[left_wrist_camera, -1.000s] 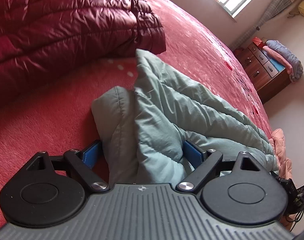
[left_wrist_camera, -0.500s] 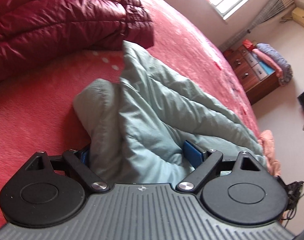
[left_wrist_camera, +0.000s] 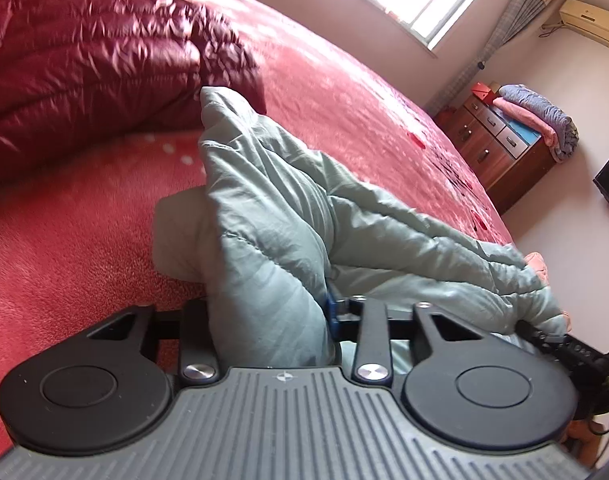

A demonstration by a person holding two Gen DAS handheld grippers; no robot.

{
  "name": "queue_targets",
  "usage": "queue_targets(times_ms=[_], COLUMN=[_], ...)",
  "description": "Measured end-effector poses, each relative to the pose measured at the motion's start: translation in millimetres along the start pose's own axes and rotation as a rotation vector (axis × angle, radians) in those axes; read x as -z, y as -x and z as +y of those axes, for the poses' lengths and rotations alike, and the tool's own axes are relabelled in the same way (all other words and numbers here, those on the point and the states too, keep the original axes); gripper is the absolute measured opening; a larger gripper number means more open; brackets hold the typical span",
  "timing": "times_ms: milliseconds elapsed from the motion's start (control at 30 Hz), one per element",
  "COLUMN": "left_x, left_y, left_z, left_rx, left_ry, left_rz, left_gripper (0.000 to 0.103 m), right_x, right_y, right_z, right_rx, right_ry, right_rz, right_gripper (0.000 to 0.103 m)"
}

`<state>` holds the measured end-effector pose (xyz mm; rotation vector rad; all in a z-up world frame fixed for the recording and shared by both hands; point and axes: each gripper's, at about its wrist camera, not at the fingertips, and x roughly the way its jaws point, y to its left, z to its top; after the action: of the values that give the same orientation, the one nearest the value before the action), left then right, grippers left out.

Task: Fold large clothes
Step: 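Grasp the folded jacket bundle's edges with both tools, then lift the jacket bundle with both tools and carry it onto the orange blanket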

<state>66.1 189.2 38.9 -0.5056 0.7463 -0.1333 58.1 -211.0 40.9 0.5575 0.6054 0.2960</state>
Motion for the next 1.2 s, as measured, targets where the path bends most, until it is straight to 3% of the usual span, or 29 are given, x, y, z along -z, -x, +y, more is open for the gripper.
queue_targets(times_ms=[133, 333, 500, 733, 967, 1200], left_x=[6.0, 3.4, -9.8, -26.1, -18.2, 12.3], left_y=[14.3, 42.1, 54.5, 59.8, 13.5, -70.7], left_z=[-17.1, -60.4, -121.6, -247.9, -377.4, -454.3], left_rx=[-0.01, 0.012, 0.069, 0.237, 0.385, 0.419], left_ry=[-0.022, -0.069, -0.151, -0.292, -0.441, -0.507], left_rz=[-0.029, -0.058, -0.101, -0.155, -0.138, -0.022], left_gripper=[0.029, 0.024, 0.024, 0.024, 0.025, 0.025], right_x=[-0.5, -9.1, -26.9, -59.4, -72.7, -77.1], right_y=[18.7, 54.6, 95.9, 172.9, 239.1, 257.6], right_z=[17.1, 22.8, 20.3, -15.2, -72.6, -132.4], right_rx=[0.035, 0.062, 0.094, 0.195, 0.381, 0.563], right_ry=[0.084, 0.105, 0.117, 0.055, -0.022, -0.115], right_rz=[-0.067, -0.182, -0.314, -0.552, -0.753, -0.806], right_gripper=[0.019, 0.016, 0.016, 0.016, 0.016, 0.016])
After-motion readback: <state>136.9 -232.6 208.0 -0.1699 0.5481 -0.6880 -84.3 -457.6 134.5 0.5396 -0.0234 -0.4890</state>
